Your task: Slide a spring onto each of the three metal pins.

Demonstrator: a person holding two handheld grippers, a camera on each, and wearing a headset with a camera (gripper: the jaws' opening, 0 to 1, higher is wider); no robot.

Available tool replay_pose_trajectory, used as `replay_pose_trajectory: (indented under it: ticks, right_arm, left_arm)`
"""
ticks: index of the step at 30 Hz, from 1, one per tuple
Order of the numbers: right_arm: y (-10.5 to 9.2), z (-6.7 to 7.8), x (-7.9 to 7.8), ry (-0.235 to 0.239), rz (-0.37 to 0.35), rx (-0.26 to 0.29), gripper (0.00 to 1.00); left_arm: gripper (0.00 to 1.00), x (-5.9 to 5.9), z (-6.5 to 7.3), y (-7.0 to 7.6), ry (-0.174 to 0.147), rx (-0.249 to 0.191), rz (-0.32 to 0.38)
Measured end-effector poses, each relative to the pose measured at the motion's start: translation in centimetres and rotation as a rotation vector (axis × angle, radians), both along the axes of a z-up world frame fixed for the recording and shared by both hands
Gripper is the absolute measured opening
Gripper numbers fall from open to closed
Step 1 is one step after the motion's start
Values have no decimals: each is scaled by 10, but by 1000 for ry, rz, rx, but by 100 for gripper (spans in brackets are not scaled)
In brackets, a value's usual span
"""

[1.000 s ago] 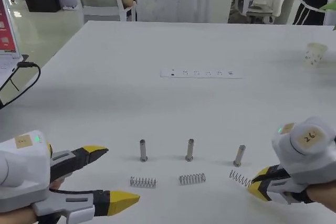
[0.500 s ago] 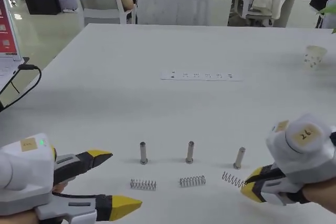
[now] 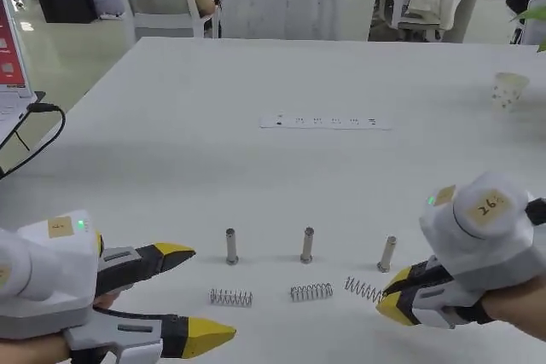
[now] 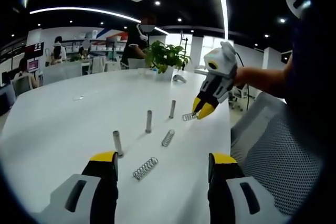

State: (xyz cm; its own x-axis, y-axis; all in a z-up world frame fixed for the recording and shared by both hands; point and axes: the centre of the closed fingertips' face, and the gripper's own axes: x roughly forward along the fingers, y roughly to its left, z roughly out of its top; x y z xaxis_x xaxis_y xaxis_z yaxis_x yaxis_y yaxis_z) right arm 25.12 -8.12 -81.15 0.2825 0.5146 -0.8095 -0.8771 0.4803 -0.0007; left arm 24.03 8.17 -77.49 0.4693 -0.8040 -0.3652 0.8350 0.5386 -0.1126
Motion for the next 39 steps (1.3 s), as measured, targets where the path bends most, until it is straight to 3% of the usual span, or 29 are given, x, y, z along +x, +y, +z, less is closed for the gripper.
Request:
replay_pose_trajectory:
  ticks: [39]
  right_arm:
    - [42,29,-15,-32,178,2,8]
  left_arm:
    - [58,-4,12,-43,-20,29,-182]
